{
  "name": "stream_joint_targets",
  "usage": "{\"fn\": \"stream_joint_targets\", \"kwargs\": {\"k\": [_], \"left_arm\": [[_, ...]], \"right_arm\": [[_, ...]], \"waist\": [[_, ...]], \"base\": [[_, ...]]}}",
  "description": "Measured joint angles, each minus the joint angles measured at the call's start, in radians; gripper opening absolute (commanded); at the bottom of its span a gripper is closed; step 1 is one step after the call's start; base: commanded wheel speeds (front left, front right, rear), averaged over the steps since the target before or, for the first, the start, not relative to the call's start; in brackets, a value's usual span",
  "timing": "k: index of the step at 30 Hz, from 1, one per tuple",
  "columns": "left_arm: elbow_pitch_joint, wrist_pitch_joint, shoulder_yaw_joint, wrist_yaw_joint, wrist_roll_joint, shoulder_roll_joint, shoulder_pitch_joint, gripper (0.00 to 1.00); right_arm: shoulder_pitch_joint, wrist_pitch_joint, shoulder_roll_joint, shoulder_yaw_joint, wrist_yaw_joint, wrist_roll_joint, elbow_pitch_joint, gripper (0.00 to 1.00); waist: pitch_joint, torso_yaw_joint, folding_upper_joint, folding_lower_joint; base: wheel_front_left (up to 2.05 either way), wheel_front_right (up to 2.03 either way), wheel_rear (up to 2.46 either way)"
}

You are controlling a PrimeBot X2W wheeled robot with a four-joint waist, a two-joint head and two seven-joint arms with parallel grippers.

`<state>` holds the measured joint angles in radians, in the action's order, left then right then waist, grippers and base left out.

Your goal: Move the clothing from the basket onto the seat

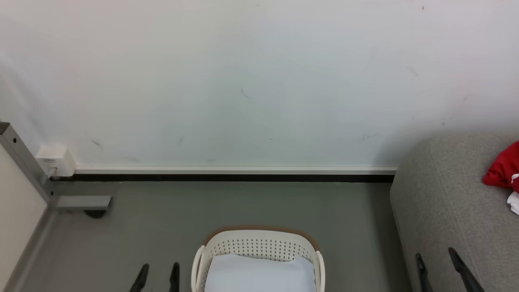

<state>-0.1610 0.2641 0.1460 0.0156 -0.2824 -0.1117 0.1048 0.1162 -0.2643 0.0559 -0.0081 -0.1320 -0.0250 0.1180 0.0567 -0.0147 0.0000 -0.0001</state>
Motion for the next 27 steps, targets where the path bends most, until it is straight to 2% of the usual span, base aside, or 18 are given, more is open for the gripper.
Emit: {"fn": "stream_joint_targets", "kwargs": {"k": [10,22,23,27], "left_arm": [[-0.042,0.0,-0.065,-0.065,0.068,0.032,0.013,1.0],[-0.06,0.0,-0.11,-0.095,0.109,0.048,0.014,1.0],[-0.062,0.0,-0.111,-0.095,0.114,0.049,0.014,0.0],[-0.096,-0.003,-0.106,-0.095,0.114,0.058,0.025,0.0]], "right_arm": [[0.014,0.0,-0.003,-0.037,0.0,-0.04,0.035,1.0],[0.009,0.0,-0.004,-0.058,0.0,-0.047,0.047,1.0],[0.01,0.0,-0.004,-0.058,0.0,-0.047,0.049,0.0],[0.017,0.001,-0.01,-0.057,0.0,-0.047,0.084,0.0]], "waist": [[0.014,-0.007,0.0,0.0001],[0.014,-0.013,0.0,0.0001],[0.014,-0.013,0.0,0.0001],[0.014,-0.014,0.0,0.0001]], "base": [[0.0,0.0,0.0],[0.0,0.0,0.0],[0.0,0.0,0.0],[0.0,0.0,0.0]]}}
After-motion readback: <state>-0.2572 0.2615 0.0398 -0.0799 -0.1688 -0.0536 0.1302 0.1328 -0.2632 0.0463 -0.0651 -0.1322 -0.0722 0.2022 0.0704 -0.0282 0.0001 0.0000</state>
